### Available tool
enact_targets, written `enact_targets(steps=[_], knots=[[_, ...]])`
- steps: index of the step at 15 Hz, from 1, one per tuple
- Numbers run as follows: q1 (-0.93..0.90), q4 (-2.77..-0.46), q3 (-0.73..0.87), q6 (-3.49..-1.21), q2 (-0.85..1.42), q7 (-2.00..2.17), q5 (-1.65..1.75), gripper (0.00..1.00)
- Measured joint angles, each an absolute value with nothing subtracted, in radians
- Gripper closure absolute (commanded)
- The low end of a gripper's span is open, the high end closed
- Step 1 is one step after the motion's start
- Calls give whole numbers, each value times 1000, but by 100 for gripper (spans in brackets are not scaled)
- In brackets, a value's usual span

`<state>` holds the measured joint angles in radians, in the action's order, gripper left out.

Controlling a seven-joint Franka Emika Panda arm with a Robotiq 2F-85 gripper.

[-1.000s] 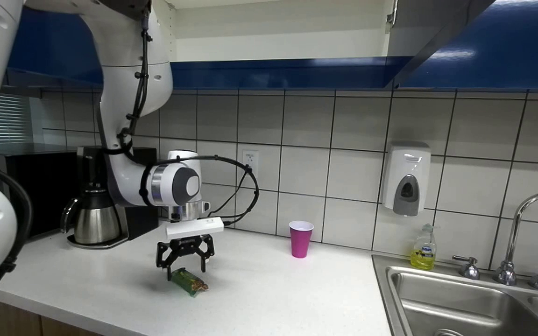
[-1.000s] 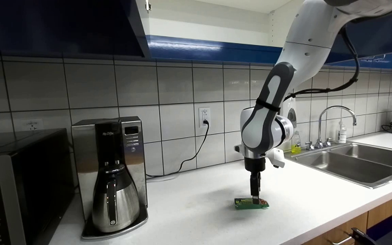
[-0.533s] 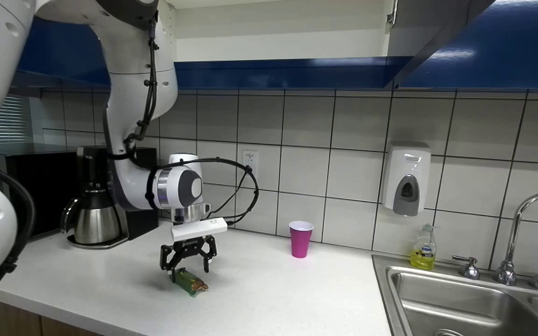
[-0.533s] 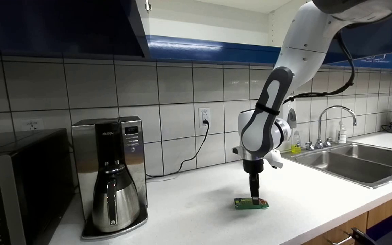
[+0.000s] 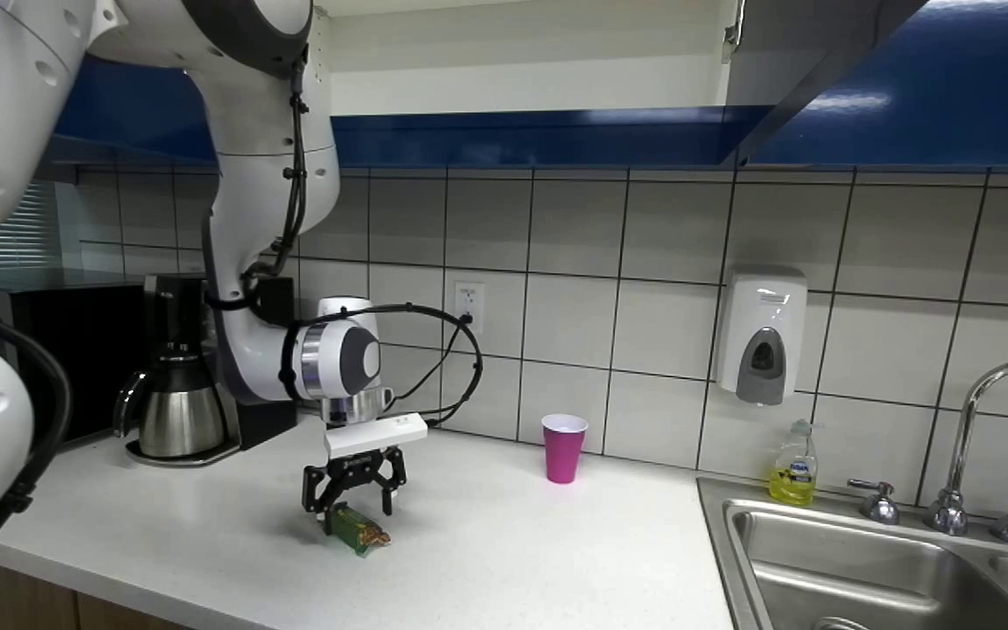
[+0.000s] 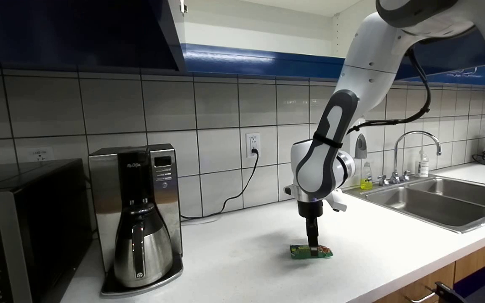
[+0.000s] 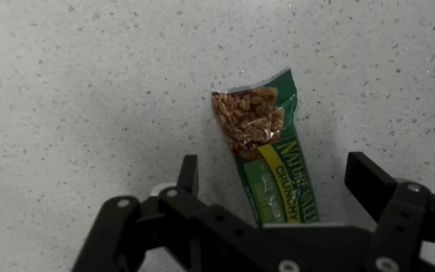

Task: Pick up the granola bar and place it on the bottom shelf

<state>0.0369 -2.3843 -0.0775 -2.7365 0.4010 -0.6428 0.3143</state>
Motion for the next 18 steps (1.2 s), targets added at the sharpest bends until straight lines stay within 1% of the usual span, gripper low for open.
enact_targets(steps=[1,2,3,4,5,7,10,18], knots=[[36,-2380,-77,-2737,406,-643,315,0],[36,-2376,-77,-2737,410,-643,315,16],[35,-2373,-77,-2737,414,-643,315,28],[34,-2369,-77,-2737,418,-643,315,34],[33,-2365,-77,-2737,422,-643,315,44],[32,-2358,-78,-2737,428,-643,315,60],[32,-2350,-78,-2737,438,-643,315,82],[32,-2335,-81,-2736,448,-643,315,82]])
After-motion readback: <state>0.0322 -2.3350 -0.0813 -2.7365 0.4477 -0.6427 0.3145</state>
